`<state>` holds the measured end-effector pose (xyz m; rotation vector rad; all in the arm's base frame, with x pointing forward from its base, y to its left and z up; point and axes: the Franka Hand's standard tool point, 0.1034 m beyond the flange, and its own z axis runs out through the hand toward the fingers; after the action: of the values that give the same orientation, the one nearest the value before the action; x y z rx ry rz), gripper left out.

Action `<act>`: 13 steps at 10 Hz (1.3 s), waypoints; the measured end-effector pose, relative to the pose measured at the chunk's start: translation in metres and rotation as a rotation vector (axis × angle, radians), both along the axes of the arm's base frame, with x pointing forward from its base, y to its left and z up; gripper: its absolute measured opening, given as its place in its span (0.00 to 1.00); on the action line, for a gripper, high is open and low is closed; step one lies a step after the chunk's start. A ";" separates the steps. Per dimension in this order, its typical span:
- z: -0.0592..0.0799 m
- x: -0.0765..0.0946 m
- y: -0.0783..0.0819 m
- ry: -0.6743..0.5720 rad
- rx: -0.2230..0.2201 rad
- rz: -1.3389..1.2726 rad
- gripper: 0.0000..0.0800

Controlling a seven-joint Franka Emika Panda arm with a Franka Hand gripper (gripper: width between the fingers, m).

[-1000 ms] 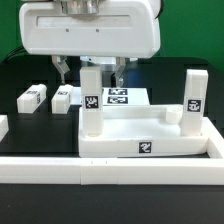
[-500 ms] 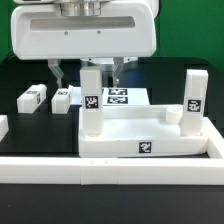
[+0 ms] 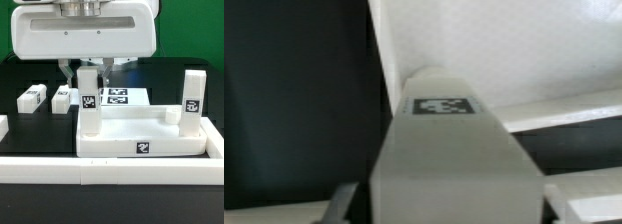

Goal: Assemble desk

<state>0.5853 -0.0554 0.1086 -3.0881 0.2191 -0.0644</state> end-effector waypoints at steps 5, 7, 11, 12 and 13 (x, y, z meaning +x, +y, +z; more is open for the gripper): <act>-0.002 0.000 0.000 0.013 0.053 -0.553 0.36; -0.002 0.000 0.001 0.030 0.072 -0.816 0.36; -0.003 0.002 0.000 0.032 0.134 -1.217 0.36; -0.003 0.002 0.000 0.041 0.140 -1.279 0.36; -0.003 0.003 -0.001 0.048 0.151 -1.348 0.36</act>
Offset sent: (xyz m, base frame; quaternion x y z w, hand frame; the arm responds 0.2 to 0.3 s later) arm -0.0047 0.0005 -0.0081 0.0242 -0.0031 0.3496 0.9366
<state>0.5879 -0.0559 0.1053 -2.1955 2.0389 -0.0090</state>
